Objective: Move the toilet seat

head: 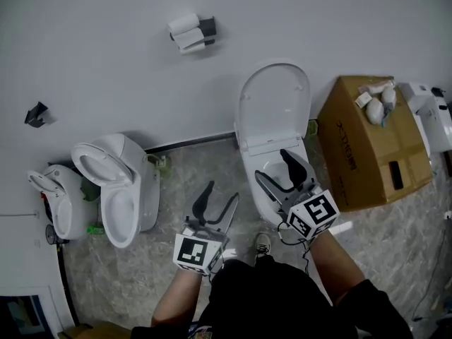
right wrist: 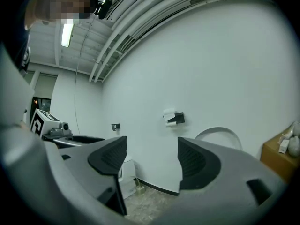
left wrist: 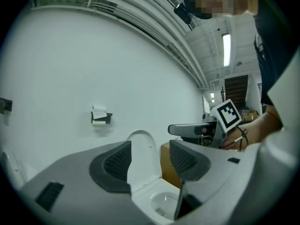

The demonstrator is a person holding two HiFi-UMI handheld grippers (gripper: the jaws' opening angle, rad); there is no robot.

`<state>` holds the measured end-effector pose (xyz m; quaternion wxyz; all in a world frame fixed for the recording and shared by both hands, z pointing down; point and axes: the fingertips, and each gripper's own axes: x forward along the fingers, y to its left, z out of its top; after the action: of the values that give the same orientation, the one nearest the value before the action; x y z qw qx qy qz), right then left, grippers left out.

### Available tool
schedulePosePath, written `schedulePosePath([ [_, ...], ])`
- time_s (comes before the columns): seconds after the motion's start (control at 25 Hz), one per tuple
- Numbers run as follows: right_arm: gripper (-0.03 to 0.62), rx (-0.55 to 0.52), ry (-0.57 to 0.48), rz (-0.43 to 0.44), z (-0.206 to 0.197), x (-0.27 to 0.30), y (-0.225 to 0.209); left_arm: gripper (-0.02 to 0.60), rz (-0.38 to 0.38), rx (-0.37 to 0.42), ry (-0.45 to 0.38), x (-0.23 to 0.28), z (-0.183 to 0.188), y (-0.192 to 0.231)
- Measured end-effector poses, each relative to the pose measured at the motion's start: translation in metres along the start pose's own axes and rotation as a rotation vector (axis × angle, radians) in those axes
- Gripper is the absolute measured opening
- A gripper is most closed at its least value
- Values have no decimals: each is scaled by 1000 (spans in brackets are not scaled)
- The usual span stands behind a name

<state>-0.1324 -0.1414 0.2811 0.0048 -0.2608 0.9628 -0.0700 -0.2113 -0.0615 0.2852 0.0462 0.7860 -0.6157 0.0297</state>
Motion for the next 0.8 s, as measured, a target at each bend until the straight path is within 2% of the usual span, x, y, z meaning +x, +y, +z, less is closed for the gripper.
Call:
schedulePosePath([
  [0.12,342,-2,-4,-33,7,14,-19,232,-49,7,-10,25,5,9],
  [0.36,342,-2,-28,-188,13,48,-58,232,-207,29,-38,83,21,45],
  [0.68,348,47,-101,-483,24,106,-91,232,-500,107,-6,144,27,116],
  [0.8,350,57,-126,-590,25,107,-98,232,-592,98,-4,164,29,133],
])
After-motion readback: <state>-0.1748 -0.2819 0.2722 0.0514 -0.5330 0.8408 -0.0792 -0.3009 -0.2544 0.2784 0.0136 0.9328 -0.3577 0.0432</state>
